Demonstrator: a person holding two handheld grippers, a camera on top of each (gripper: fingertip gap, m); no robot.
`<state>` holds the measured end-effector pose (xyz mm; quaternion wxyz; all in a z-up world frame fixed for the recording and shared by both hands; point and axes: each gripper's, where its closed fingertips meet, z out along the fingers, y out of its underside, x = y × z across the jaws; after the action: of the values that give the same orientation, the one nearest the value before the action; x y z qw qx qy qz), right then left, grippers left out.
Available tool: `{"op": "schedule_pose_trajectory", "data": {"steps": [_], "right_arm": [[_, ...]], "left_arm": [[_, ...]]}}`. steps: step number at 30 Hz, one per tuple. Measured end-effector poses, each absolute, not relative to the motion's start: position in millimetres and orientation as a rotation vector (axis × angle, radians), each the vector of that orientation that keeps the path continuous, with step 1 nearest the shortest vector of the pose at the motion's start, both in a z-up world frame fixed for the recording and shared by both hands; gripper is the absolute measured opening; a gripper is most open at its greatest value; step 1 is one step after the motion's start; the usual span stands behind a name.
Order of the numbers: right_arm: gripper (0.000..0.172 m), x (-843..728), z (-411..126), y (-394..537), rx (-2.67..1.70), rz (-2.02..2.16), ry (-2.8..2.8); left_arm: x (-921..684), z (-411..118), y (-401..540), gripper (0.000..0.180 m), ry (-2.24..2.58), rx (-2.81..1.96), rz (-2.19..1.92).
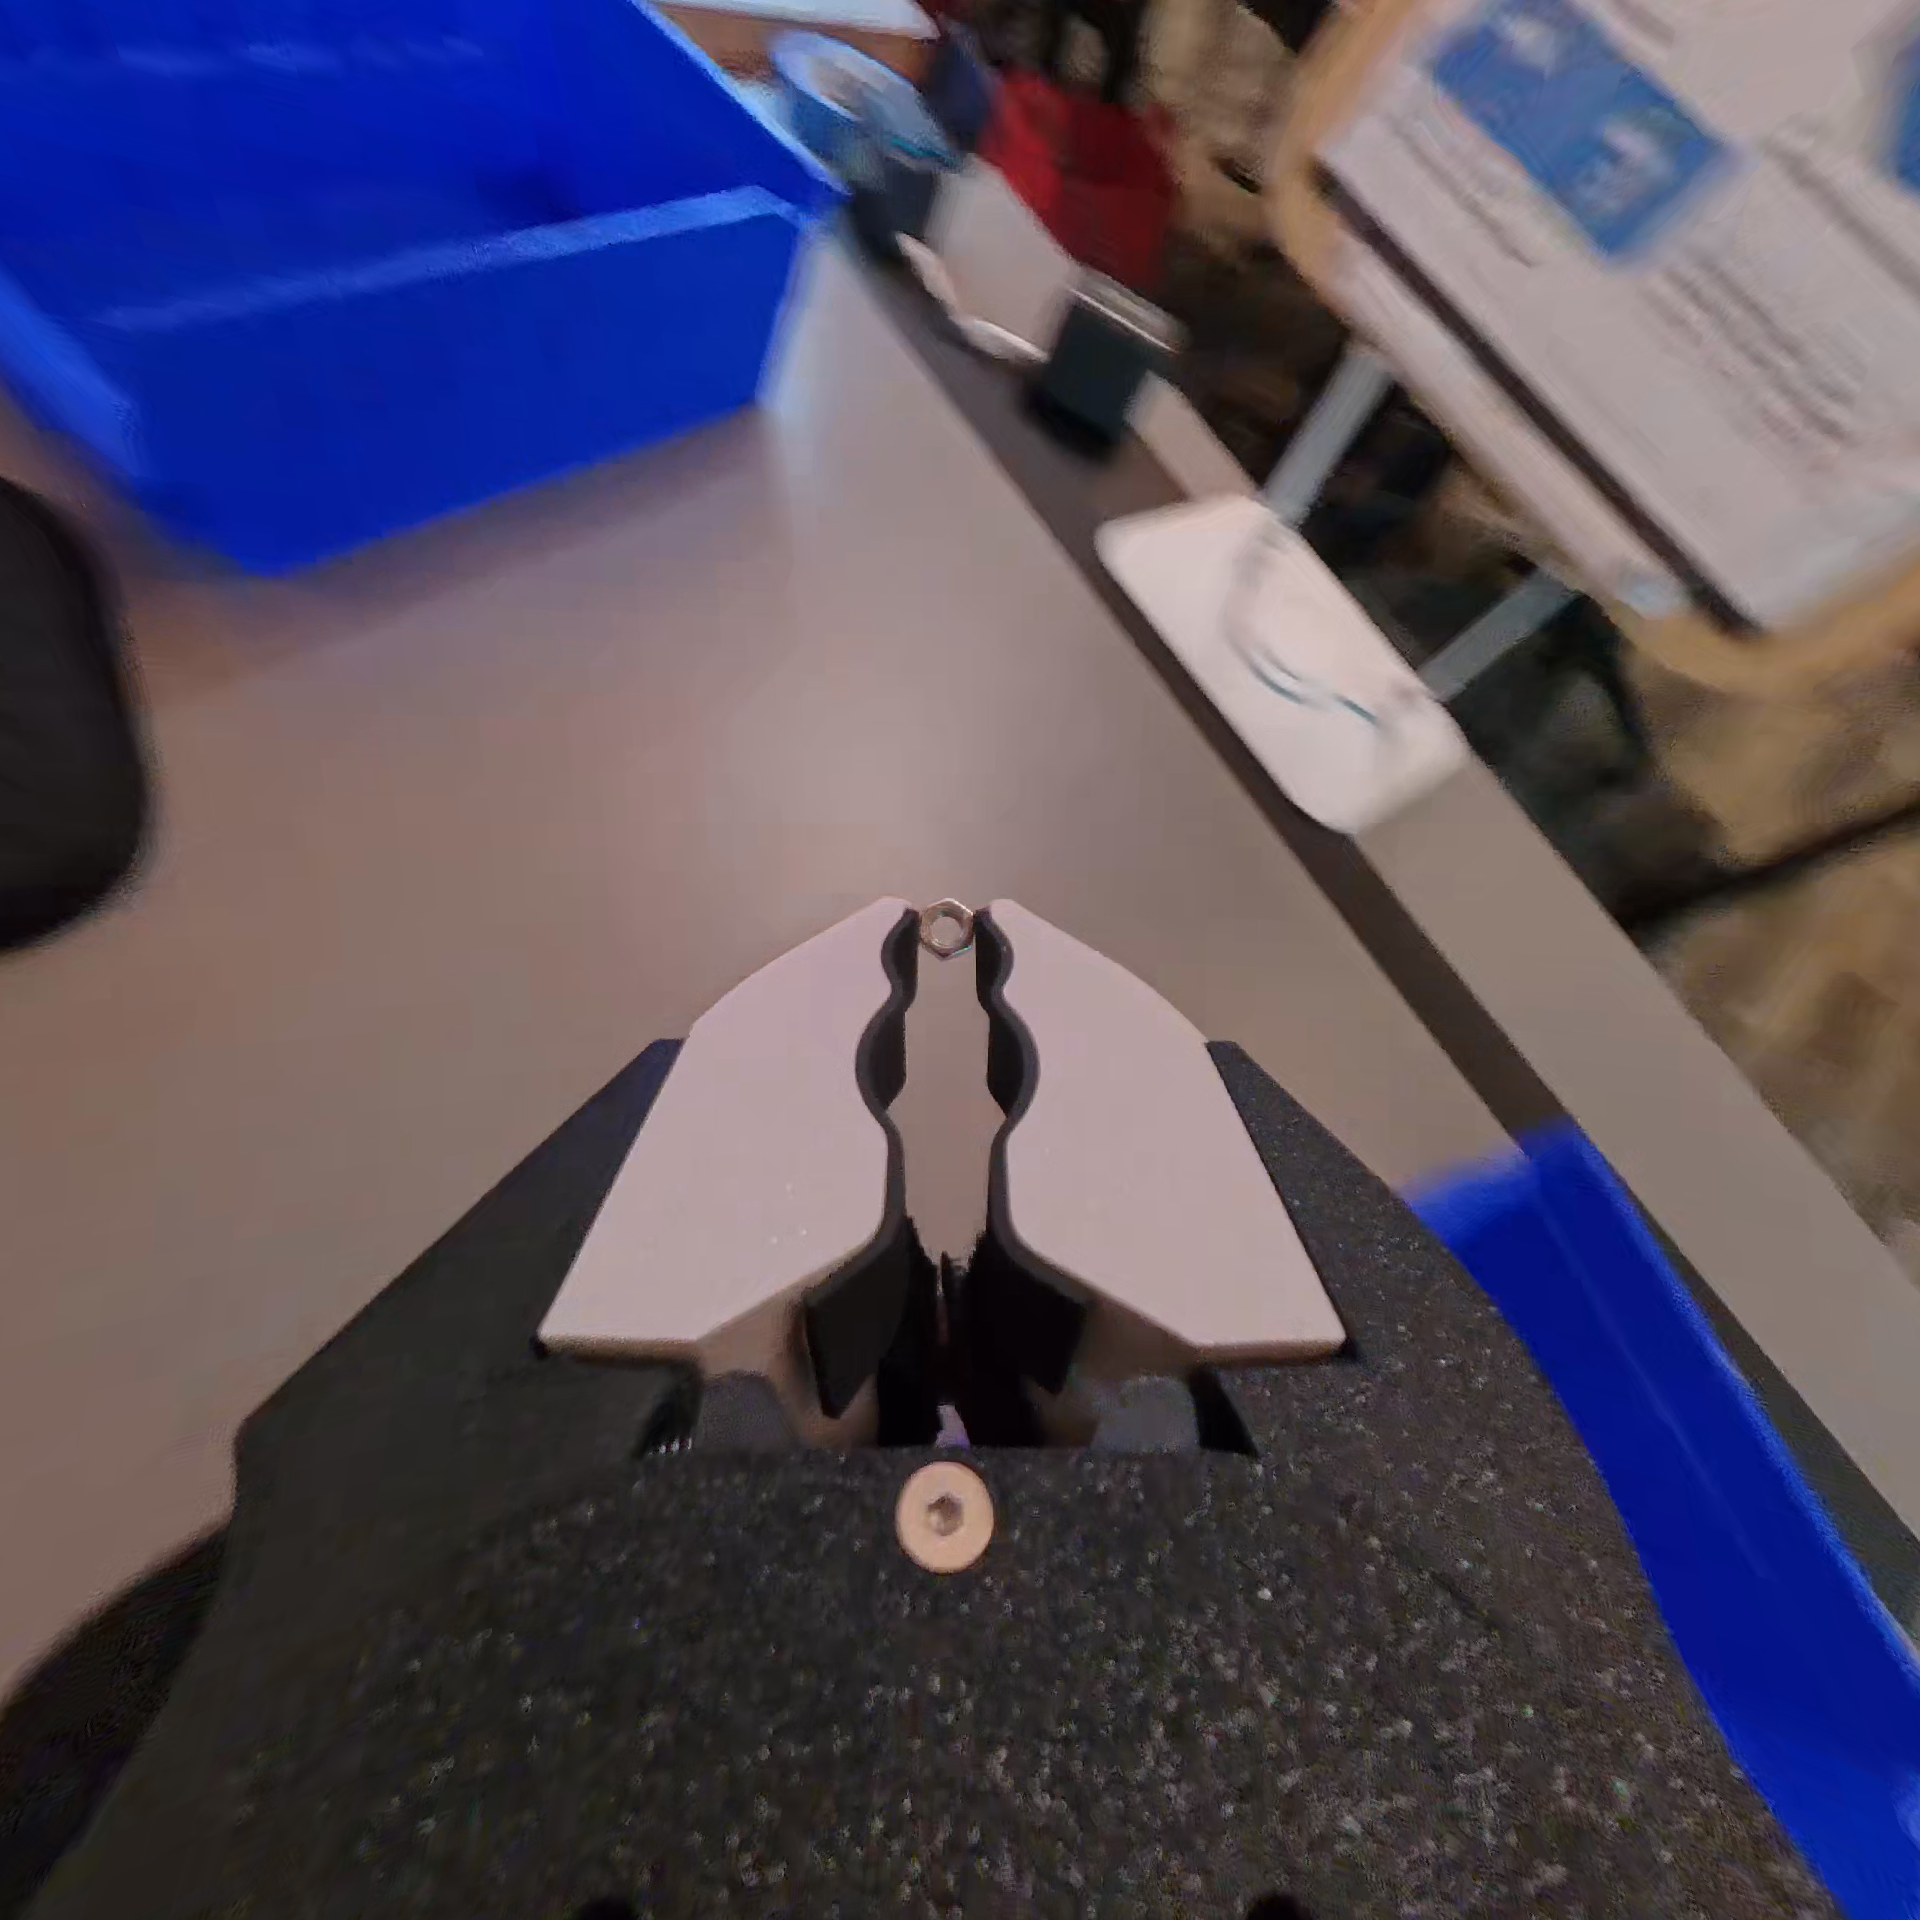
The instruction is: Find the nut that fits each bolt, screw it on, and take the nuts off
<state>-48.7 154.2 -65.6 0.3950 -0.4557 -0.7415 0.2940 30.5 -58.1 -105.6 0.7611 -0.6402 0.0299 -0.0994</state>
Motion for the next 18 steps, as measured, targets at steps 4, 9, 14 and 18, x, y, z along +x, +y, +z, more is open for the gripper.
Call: {"op": "schedule_pose_trajectory", "data": {"steps": [4, 9, 14, 18], "right_arm": [[0.01, 16.6, -76.8, 255.8, -1.468, 0.466, -1.703], [0.011, 70.8, -161.2, 307.9, -1.922, 0.301, -1.723], [0.011, 74.7, -208.7, 313.7, -2.099, 0.299, -1.743], [0.011, 74.5, -226.5, 318.4, -2.172, 0.277, -1.759]], "left_arm": [[32.0, -106.7, -56.9, 0.01, 0.072, -1.4, -0.212], [34.1, -108.2, -54.1, 0.01, 0.078, -1.414, -0.21], [35.2, -109.4, -52.2, 0.01, 0.081, -1.427, -0.211], [34.9, -109.7, -51.8, 0.01, 0.08, -1.429, -0.212]]}}
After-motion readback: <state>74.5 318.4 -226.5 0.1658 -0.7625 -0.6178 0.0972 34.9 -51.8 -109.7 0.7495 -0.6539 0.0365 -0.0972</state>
